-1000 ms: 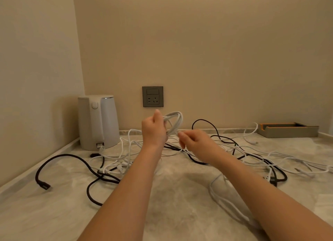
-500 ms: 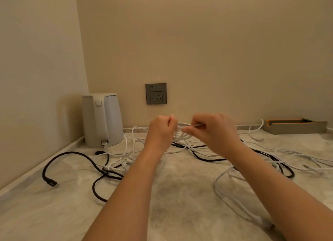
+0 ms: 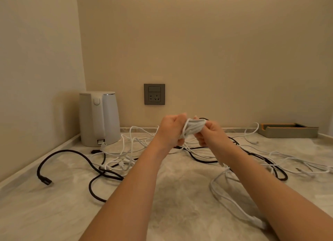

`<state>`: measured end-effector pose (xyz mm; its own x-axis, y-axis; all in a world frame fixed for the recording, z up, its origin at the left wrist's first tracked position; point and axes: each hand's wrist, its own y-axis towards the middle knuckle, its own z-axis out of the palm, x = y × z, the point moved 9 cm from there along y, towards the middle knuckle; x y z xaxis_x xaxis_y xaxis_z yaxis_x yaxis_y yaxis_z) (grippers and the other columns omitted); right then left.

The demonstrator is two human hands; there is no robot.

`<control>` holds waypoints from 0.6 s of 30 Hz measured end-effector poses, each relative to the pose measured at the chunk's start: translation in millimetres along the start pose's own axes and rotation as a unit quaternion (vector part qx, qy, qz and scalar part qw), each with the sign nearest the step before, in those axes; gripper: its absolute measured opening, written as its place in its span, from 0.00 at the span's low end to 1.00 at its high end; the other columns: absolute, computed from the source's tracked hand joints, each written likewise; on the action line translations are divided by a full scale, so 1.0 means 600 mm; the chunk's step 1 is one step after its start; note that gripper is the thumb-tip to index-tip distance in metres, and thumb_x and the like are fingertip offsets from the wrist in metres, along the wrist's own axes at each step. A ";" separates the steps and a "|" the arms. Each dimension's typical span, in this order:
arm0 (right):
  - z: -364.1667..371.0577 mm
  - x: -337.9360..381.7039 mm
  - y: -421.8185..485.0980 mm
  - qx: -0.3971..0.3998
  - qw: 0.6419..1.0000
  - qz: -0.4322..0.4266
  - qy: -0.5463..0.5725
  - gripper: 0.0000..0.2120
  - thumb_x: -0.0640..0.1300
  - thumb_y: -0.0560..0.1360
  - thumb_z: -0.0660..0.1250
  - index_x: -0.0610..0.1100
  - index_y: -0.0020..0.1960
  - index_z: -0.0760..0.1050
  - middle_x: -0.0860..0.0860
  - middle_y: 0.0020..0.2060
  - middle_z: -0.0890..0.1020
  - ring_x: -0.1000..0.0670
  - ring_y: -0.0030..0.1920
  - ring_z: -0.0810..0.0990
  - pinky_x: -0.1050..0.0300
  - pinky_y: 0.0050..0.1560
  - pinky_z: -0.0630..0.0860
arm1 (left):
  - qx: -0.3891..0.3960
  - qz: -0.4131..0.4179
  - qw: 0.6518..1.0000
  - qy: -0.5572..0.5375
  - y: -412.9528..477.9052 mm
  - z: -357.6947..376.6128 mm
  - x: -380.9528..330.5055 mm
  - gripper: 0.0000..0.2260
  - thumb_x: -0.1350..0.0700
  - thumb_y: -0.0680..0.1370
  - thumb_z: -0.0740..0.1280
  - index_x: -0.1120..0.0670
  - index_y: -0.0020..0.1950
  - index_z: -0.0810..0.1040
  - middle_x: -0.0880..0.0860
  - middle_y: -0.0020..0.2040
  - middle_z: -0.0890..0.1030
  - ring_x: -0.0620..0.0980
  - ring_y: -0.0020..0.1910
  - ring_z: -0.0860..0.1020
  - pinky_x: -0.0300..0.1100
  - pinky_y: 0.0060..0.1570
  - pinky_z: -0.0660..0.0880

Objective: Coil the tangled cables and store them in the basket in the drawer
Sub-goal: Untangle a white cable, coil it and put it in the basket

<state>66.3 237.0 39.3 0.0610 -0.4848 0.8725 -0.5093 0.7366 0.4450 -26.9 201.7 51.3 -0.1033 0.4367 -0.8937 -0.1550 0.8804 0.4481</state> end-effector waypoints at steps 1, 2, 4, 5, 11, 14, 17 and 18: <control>0.006 -0.001 -0.002 -0.006 1.000 -0.001 -0.031 0.21 0.47 0.81 0.56 0.43 0.31 0.70 0.57 0.21 0.65 0.57 0.23 0.58 0.63 0.27 0.56 | -0.021 -0.009 0.999 -0.029 0.001 -0.009 0.001 0.19 0.58 0.82 0.56 0.60 0.31 0.69 0.52 0.23 0.65 0.43 0.16 0.60 0.29 0.18 0.58; 0.015 0.001 -0.005 -0.008 0.998 -0.006 -0.067 0.21 0.45 0.82 0.54 0.43 0.31 0.69 0.58 0.20 0.65 0.58 0.22 0.59 0.64 0.27 0.57 | -0.042 -0.015 0.998 -0.047 0.001 -0.018 0.000 0.19 0.58 0.82 0.56 0.60 0.32 0.69 0.51 0.23 0.65 0.43 0.16 0.60 0.29 0.18 0.58; 0.036 0.011 -0.010 0.006 0.991 -0.022 -0.136 0.22 0.45 0.83 0.52 0.43 0.31 0.69 0.57 0.18 0.66 0.59 0.20 0.61 0.67 0.26 0.59 | -0.095 -0.025 0.993 -0.060 0.000 -0.038 0.002 0.17 0.59 0.81 0.55 0.59 0.32 0.69 0.50 0.21 0.66 0.43 0.16 0.61 0.30 0.18 0.58; 0.048 0.017 -0.012 0.020 0.984 -0.030 -0.173 0.22 0.45 0.83 0.52 0.44 0.31 0.69 0.57 0.17 0.67 0.58 0.20 0.62 0.68 0.25 0.59 | -0.131 -0.033 0.989 -0.059 -0.001 -0.053 0.006 0.17 0.59 0.81 0.55 0.59 0.32 0.69 0.49 0.21 0.66 0.43 0.17 0.61 0.30 0.19 0.58; 0.110 0.043 -0.035 0.094 0.865 -0.127 -0.476 0.13 0.47 0.82 0.53 0.44 0.43 0.71 0.51 0.35 0.75 0.47 0.38 0.74 0.51 0.41 0.71 | -0.288 0.037 0.934 0.208 -0.015 -0.126 -0.014 0.22 0.58 0.81 0.55 0.57 0.26 0.64 0.53 0.25 0.66 0.49 0.25 0.63 0.43 0.28 0.58; 0.111 0.052 -0.045 0.088 0.803 -0.150 -0.570 0.13 0.50 0.82 0.52 0.47 0.42 0.67 0.49 0.39 0.77 0.44 0.41 0.75 0.52 0.38 0.68 | -0.288 0.056 0.895 0.336 -0.024 -0.116 -0.018 0.24 0.55 0.83 0.53 0.55 0.26 0.64 0.52 0.25 0.67 0.51 0.26 0.66 0.44 0.27 0.57; 0.099 0.087 -0.050 0.030 0.768 -0.198 -0.608 0.15 0.52 0.82 0.52 0.47 0.46 0.73 0.51 0.42 0.79 0.44 0.43 0.77 0.55 0.36 0.63 | -0.271 0.062 0.859 0.430 -0.020 -0.107 -0.023 0.22 0.53 0.83 0.51 0.58 0.30 0.68 0.54 0.29 0.70 0.56 0.32 0.70 0.45 0.31 0.58; 0.090 0.099 -0.050 0.007 0.769 -0.213 -0.603 0.15 0.53 0.81 0.54 0.47 0.46 0.75 0.52 0.41 0.79 0.45 0.43 0.77 0.55 0.36 0.64 | -0.250 0.067 0.850 0.458 -0.017 -0.097 -0.026 0.21 0.53 0.83 0.51 0.58 0.33 0.70 0.55 0.31 0.71 0.56 0.34 0.70 0.45 0.33 0.60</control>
<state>39.0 160.5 66.8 -0.6114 -0.7712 -0.1772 -0.6736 0.3897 0.6281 -80.8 175.5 61.9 -0.8396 -0.0019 -0.5433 -0.4563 0.5450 0.7033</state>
